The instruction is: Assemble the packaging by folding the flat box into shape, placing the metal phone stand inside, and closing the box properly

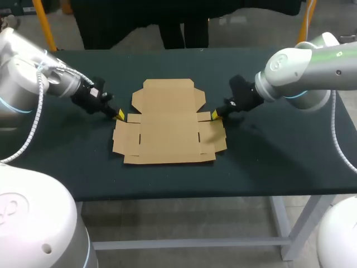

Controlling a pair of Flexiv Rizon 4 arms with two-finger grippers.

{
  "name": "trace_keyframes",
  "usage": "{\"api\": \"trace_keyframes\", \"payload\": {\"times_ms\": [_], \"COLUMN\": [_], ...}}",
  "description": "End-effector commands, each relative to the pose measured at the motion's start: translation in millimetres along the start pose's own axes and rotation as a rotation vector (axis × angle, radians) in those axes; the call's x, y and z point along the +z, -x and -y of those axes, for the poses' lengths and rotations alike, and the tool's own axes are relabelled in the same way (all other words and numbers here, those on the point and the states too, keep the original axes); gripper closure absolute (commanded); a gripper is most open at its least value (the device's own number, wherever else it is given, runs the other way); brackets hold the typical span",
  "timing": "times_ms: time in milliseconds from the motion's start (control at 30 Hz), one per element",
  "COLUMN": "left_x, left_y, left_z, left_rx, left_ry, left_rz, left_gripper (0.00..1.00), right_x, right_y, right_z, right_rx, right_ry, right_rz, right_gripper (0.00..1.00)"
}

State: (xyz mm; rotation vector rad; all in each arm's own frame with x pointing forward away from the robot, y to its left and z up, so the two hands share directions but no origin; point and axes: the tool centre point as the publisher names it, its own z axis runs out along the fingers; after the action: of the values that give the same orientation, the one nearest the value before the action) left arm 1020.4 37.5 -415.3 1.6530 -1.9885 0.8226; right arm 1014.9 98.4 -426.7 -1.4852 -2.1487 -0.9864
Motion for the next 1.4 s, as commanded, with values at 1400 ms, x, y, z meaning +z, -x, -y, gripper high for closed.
{"api": "trace_keyframes", "payload": {"times_ms": [1400], "left_x": [11.7], "left_y": [-26.1], "left_z": [-5.6], "left_rx": [0.085], "left_ry": [-0.003], "left_rz": [-0.019], "left_gripper": [1.0], "right_x": [-2.7], "right_y": [-14.1], "right_z": [1.2], "right_rx": [-0.014], "right_ry": [0.045], "right_rz": [-0.013], "right_gripper": [1.0]}}
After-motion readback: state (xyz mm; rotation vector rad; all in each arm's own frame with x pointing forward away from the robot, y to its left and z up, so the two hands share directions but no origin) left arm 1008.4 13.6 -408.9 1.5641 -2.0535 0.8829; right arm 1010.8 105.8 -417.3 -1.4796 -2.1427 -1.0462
